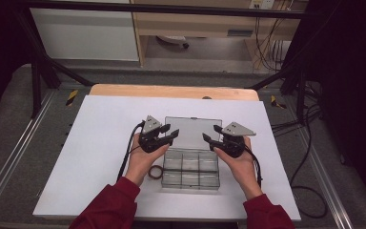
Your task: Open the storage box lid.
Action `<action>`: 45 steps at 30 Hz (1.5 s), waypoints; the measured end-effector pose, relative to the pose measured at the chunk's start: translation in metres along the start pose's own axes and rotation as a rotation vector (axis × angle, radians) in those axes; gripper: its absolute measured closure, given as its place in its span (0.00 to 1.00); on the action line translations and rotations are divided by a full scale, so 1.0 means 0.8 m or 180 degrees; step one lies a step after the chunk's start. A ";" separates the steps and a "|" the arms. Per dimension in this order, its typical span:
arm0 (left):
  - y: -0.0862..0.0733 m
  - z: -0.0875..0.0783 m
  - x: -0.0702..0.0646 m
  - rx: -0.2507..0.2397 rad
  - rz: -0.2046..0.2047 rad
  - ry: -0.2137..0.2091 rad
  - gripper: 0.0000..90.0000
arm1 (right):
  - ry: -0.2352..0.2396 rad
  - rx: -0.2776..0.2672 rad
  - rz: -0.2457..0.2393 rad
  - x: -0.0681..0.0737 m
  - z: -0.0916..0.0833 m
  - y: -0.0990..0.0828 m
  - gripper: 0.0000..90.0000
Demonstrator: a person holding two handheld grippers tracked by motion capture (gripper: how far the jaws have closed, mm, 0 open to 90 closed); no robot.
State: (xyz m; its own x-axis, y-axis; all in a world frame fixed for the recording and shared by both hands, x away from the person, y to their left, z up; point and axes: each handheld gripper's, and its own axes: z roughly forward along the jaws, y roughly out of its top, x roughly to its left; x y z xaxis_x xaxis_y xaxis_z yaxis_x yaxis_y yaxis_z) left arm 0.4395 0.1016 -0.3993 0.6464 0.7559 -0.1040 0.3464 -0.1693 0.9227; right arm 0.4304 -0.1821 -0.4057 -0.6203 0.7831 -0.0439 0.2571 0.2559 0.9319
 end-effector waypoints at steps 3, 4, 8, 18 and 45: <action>0.000 0.003 0.000 0.0000 -0.0051 0.0000 0.59 | -0.0001 0.0018 0.0025 -0.001 0.003 0.000 0.45; 0.001 0.004 -0.001 0.0002 -0.0055 0.0008 0.59 | -0.0005 0.0021 0.0027 -0.001 0.003 0.000 0.44; 0.000 0.007 -0.001 0.0015 -0.0005 0.0034 0.56 | -0.0026 0.0041 0.0028 -0.001 0.006 -0.001 0.41; 0.000 0.016 0.004 0.0058 -0.0057 0.0048 0.54 | -0.0004 0.0086 0.0085 -0.004 0.015 -0.003 0.37; -0.010 0.035 0.017 0.0127 -0.0233 -0.0010 0.47 | 0.0042 0.0267 0.0236 -0.009 0.033 -0.015 0.26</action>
State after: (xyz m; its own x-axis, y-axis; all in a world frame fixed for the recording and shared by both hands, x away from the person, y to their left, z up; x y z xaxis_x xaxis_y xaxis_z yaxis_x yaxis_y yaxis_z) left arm 0.4646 0.0952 -0.4185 0.6205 0.7652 -0.1718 0.4195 -0.1387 0.8971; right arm 0.4516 -0.1755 -0.4259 -0.6068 0.7944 0.0292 0.3635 0.2446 0.8989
